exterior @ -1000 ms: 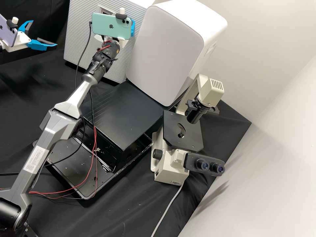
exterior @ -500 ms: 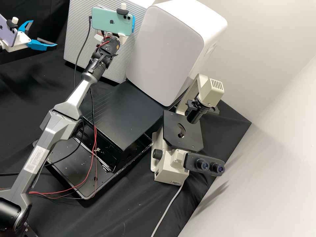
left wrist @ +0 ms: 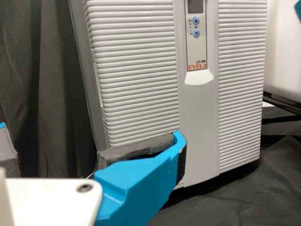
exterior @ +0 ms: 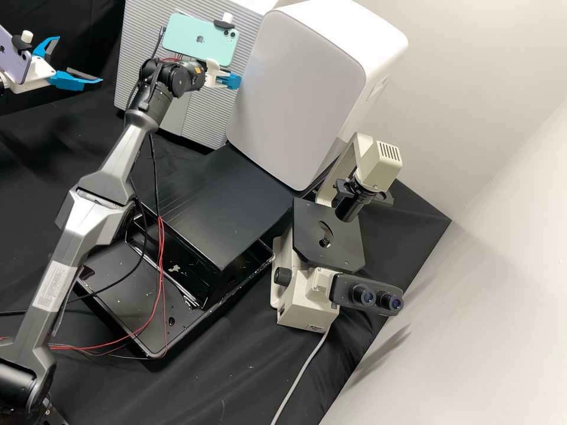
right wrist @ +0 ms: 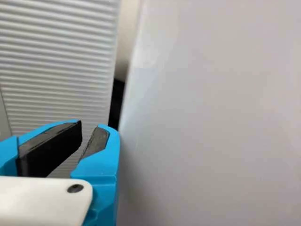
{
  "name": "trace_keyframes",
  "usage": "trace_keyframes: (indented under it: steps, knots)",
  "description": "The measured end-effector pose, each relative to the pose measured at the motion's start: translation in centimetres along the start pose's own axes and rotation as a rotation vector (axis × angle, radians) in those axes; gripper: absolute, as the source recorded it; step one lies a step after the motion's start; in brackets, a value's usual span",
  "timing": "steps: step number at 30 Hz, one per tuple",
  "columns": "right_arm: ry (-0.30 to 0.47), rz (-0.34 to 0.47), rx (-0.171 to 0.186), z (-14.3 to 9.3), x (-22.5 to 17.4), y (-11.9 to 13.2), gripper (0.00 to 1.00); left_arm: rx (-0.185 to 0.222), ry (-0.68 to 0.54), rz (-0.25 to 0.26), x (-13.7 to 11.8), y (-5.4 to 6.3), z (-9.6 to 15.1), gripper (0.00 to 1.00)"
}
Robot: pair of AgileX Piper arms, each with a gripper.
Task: Close the incubator door
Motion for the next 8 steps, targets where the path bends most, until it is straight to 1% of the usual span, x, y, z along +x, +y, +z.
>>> trace_keyframes:
  steps: [2, 4, 6, 8]
  knots:
    - [-0.010, -0.014, 0.024, 0.4, -0.6, 0.8, 1.00, 0.000, 0.000, 0.000, 0.0, 0.0, 0.0, 1.00]
    - [-0.005, -0.033, 0.060, 0.9, -0.9, 1.6, 1.00, 0.000, 0.000, 0.000, 0.0, 0.0, 0.0, 1.00]
    - [0.006, -0.058, 0.104, 1.4, -1.1, 2.3, 1.00, 0.000, 0.000, 0.000, 0.0, 0.0, 0.0, 1.00]
    - [-0.010, -0.071, 0.130, 2.7, -1.1, 3.2, 1.00, 0.000, 0.000, 0.000, 0.0, 0.0, 0.0, 1.00]
